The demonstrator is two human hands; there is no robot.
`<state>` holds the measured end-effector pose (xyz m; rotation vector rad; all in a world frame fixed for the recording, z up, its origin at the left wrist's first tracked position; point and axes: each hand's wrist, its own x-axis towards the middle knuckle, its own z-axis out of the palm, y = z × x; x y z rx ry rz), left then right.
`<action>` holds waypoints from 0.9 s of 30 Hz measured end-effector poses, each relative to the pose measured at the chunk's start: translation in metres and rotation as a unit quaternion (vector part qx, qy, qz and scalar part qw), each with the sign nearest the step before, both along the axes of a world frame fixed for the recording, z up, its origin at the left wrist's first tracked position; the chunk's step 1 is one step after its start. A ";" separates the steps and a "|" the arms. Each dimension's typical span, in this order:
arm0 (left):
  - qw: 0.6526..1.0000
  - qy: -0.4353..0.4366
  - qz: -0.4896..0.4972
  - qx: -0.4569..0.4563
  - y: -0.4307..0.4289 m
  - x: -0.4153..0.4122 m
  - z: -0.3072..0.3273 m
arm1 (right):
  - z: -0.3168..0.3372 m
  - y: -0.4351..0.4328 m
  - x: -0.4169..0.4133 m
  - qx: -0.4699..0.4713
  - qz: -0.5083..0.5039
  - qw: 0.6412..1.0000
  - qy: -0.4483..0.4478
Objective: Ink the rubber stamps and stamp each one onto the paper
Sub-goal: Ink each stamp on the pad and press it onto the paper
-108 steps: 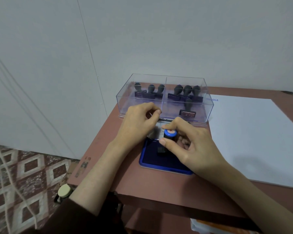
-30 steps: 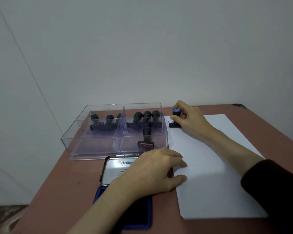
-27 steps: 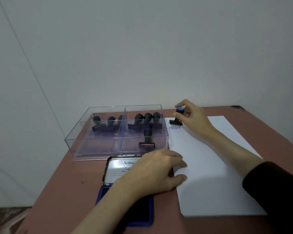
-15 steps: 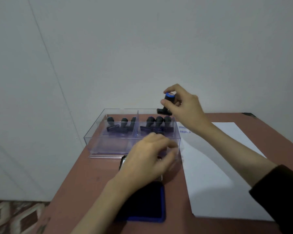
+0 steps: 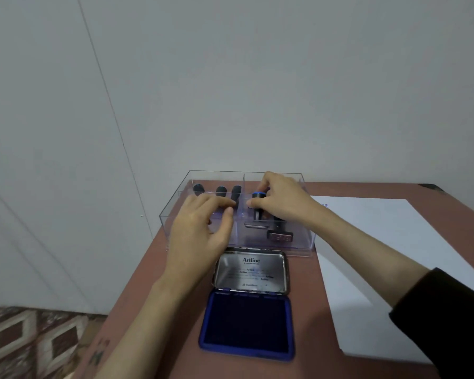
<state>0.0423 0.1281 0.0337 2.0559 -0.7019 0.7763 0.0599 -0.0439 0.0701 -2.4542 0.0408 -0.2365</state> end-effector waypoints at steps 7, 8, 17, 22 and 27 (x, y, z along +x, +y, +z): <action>0.996 -0.053 0.042 0.056 -0.001 0.002 -0.007 | 0.002 0.003 -0.003 -0.029 0.013 0.999 0.023; 0.996 -0.056 0.045 0.058 0.000 0.003 -0.008 | 0.001 0.003 -0.003 -0.033 0.012 0.999 0.029; 0.996 -0.044 0.043 0.063 0.002 0.006 -0.012 | 0.002 0.004 -0.001 -0.054 0.021 0.996 0.074; 0.997 -0.037 0.035 0.060 0.001 0.006 -0.011 | 0.011 -0.010 -0.007 -0.079 -0.012 0.997 0.008; 0.997 -0.034 0.030 0.058 0.001 0.005 -0.012 | 0.016 -0.016 -0.012 -0.182 -0.029 0.982 0.034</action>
